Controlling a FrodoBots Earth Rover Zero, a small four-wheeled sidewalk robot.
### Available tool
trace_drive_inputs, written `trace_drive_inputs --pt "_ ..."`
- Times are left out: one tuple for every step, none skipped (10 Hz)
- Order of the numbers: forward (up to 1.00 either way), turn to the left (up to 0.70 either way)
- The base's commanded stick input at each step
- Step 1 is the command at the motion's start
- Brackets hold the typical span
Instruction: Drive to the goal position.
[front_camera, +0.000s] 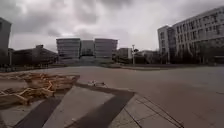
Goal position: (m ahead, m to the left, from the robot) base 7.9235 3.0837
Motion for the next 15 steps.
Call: trace_drive_inputs --pt "0.7 0.0" --pt "0.7 0.0" --pt "0.7 0.0" --pt "0.7 0.0" --pt "0.7 0.0" --pt "0.7 0.0" --pt "0.7 0.0" --pt "0.7 0.0" --pt "0.7 0.0" --pt "0.7 0.0" --pt "0.7 0.0" --pt "0.7 0.0" --pt "0.7 0.0" --pt "0.7 0.0" --pt "0.7 0.0"
